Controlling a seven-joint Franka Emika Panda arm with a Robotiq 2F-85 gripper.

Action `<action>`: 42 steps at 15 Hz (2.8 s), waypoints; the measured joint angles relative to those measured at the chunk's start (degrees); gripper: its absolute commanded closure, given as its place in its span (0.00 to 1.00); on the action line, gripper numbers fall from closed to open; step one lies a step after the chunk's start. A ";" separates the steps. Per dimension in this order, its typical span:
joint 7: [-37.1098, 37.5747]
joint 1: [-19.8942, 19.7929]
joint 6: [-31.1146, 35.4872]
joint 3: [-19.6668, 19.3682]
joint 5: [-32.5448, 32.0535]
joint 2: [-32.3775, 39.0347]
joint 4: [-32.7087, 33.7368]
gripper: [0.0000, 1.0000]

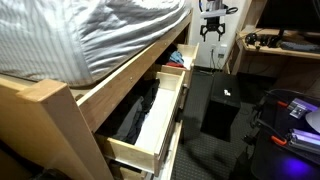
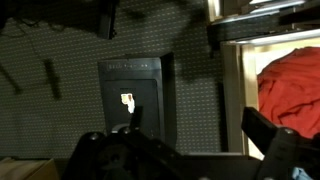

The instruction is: Open fully the top left drawer, close the top right drawer then also close the top left drawer

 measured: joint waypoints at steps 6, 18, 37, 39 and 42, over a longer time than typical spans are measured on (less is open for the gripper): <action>-11.95 -2.72 -12.89 -3.56 -3.03 8.61 4.30 0.00; -2.91 -1.81 3.39 -3.41 3.20 22.90 4.81 0.00; -2.96 -8.17 17.47 0.90 17.74 19.52 6.46 0.00; -5.02 -8.13 15.10 1.32 17.74 20.34 6.67 0.00; -4.91 -8.05 15.18 1.07 17.74 20.40 6.88 0.00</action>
